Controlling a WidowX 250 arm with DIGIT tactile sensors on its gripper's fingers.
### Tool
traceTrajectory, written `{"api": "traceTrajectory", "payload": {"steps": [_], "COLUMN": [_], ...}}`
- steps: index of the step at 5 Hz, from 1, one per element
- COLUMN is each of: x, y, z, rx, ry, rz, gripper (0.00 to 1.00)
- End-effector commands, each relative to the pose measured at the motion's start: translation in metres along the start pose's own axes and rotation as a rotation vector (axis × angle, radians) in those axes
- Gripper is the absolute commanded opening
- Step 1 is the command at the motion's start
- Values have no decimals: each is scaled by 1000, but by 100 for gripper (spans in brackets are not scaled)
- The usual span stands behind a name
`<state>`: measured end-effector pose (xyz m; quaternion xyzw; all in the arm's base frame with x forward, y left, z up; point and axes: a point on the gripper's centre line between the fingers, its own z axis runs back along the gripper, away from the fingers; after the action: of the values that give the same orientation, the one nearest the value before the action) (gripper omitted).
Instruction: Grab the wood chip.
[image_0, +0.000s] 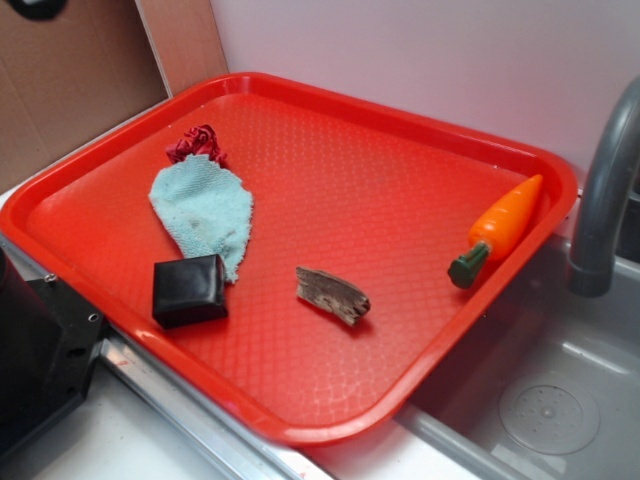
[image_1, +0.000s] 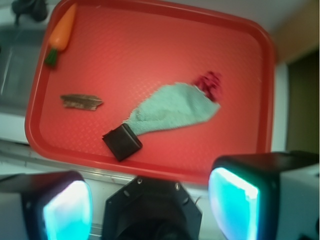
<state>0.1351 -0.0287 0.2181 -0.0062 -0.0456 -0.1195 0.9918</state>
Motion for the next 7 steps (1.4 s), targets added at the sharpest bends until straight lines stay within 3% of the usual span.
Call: {"api": "traceTrajectory", "payload": {"steps": [1, 3, 5, 6, 7], "x": [27, 47, 74, 76, 70], "y": [-21, -54, -82, -90, -95], "z": [-27, -75, -140, -162, -184], "rx": [-15, -74, -115, -146, -126], "ry": [-82, -156, -98, -54, 8], "rz": [-450, -886, -1134, -1207, -1302], "gripper": [100, 100, 100, 100, 100]}}
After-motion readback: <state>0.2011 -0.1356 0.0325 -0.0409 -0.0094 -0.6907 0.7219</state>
